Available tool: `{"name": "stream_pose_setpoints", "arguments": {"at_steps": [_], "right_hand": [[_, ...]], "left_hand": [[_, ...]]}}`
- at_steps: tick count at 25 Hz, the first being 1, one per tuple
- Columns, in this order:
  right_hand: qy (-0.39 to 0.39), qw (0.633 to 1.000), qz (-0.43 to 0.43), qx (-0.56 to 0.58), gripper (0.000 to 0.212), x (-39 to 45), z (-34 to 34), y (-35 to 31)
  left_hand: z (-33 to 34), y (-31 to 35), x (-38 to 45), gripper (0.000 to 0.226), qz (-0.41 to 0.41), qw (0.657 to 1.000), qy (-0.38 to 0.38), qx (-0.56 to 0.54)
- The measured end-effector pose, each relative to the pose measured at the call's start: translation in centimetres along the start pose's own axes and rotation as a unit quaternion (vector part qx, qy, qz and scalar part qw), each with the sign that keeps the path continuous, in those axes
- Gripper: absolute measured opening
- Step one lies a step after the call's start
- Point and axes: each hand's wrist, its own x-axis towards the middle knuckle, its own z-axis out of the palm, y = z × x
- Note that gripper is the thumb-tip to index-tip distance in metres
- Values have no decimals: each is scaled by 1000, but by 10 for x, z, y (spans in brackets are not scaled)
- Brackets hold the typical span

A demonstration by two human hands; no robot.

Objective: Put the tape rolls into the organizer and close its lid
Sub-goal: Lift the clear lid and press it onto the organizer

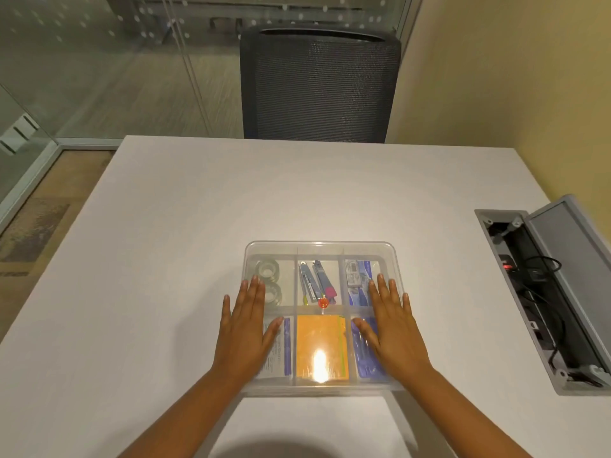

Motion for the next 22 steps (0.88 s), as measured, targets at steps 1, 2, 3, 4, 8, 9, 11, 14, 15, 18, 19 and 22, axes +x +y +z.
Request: {"name": "stream_pose_setpoints", "arguments": {"at_steps": [1, 2, 3, 4, 8, 9, 11, 14, 15, 18, 19, 22], "right_hand": [[-14, 1000, 2, -8, 88, -12, 5, 1], [-24, 1000, 7, -16, 90, -21, 8, 1], [-30, 999, 12, -24, 92, -28, 11, 2], [-31, 999, 14, -34, 93, -32, 13, 3], [-26, 997, 13, -71, 88, -35, 16, 4], [-22, 997, 14, -78, 86, -35, 16, 4], [-7, 996, 8, -83, 81, -36, 18, 4], [19, 997, 7, -78, 75, -37, 18, 2], [19, 996, 6, -84, 75, -36, 17, 1], [20, 996, 0, -89, 75, -37, 16, 1], [16, 995, 4, -94, 74, -37, 15, 1], [5, 996, 4, -89, 69, -38, 15, 0]], "left_hand": [[3, -2, -14, 71, -3, 1000, -6, 0], [6, -5, -24, 71, -7, 1000, -10, 5], [8, -7, -31, 71, -10, 1000, -10, 11], [8, -8, -34, 71, -13, 1000, -7, 18], [8, -7, -34, 73, -5, 1000, 9, 17], [9, -7, -34, 73, -4, 1000, 10, 13], [10, -7, -34, 72, -2, 1000, 7, 7], [13, -10, -33, 71, -2, 1000, 4, 4], [13, -11, -31, 72, 0, 1000, 0, 11], [12, -8, -30, 77, 5, 1000, -5, 26], [10, -7, -29, 79, 1, 1000, -5, 27], [6, -5, -32, 80, 12, 999, -6, 31]]}}
